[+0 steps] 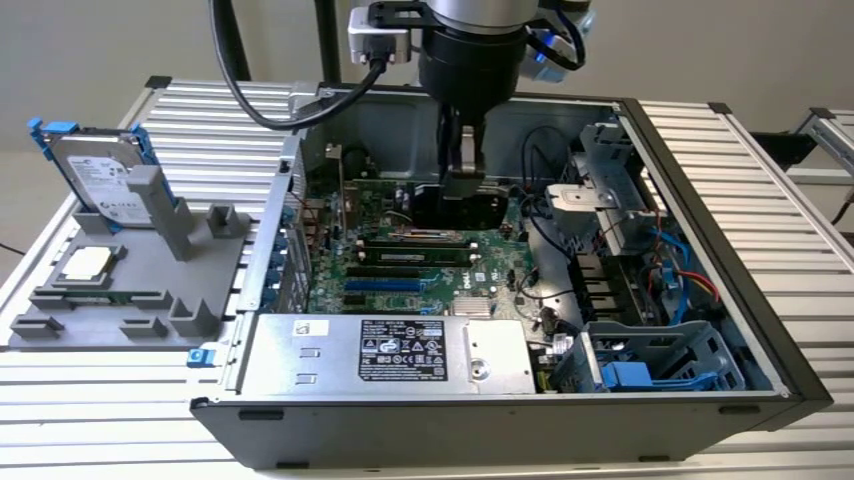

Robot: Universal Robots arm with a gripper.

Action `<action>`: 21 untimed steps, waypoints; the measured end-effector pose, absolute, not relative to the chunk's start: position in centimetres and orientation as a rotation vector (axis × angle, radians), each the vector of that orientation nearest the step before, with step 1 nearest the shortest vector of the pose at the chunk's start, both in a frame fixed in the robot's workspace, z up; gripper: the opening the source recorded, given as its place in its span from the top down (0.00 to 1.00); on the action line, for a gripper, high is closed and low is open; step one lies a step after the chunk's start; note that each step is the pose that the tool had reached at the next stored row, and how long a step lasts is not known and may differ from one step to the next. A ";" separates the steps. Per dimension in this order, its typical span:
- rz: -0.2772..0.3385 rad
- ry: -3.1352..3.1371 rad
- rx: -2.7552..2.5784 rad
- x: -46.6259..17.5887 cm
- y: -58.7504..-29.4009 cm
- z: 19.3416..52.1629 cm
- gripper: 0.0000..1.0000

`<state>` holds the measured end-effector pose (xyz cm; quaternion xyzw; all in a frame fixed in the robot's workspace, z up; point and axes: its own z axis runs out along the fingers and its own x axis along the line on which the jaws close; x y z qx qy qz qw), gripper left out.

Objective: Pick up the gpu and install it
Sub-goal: 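Insert the gpu into the slot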

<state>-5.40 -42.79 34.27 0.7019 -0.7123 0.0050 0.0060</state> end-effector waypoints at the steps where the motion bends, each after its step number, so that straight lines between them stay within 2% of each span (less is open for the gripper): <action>1: 0.015 -2.229 2.197 -5.4 -42.8 34.2 1.00; 21: 0.015 -2.229 2.197 -5.4 -42.8 33.5 1.00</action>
